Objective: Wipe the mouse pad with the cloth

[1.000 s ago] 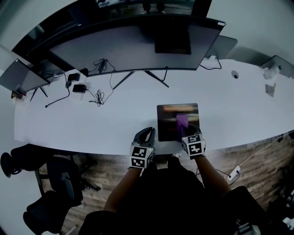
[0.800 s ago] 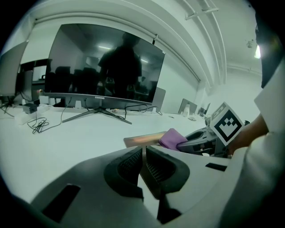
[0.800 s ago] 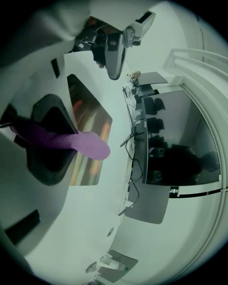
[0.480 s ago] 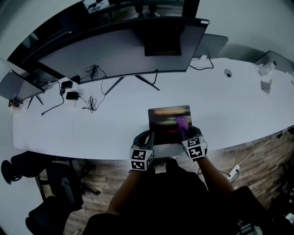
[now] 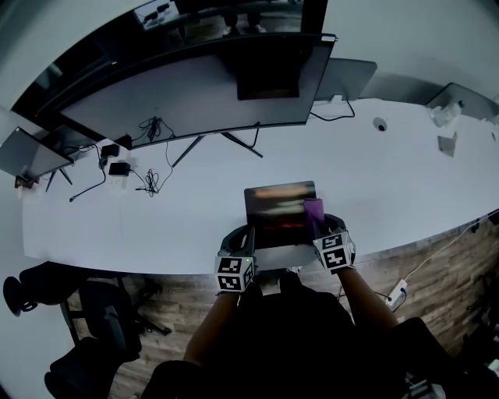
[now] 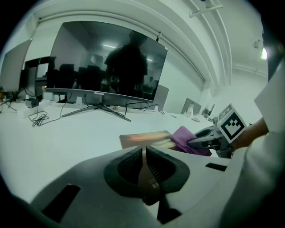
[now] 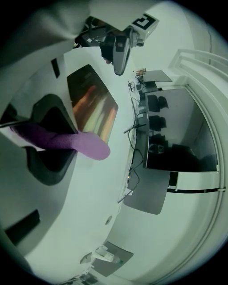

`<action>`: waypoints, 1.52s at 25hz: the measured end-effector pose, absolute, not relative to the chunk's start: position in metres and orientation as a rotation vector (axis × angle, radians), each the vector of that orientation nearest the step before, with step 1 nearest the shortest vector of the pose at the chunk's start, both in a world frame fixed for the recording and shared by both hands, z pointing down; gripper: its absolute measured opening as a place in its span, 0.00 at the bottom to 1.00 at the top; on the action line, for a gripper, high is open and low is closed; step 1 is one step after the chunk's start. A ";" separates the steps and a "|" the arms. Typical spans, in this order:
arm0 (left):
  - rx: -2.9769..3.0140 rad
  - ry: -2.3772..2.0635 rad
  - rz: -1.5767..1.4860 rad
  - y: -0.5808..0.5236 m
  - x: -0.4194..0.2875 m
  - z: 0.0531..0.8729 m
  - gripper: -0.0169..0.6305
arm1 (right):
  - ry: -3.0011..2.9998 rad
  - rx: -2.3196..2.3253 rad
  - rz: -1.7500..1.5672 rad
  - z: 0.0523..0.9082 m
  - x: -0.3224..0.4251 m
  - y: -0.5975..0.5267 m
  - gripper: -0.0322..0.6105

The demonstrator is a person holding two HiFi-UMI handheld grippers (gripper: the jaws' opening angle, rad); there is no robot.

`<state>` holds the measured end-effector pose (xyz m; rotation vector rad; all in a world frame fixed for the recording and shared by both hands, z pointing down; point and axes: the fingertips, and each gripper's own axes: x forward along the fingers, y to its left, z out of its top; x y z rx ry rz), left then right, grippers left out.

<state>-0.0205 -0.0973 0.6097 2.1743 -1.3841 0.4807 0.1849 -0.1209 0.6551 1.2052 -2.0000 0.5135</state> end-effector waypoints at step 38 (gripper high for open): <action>2.633 -1.476 0.341 -0.140 -0.013 0.436 0.09 | -2.400 1.468 0.104 0.448 0.144 -0.152 0.17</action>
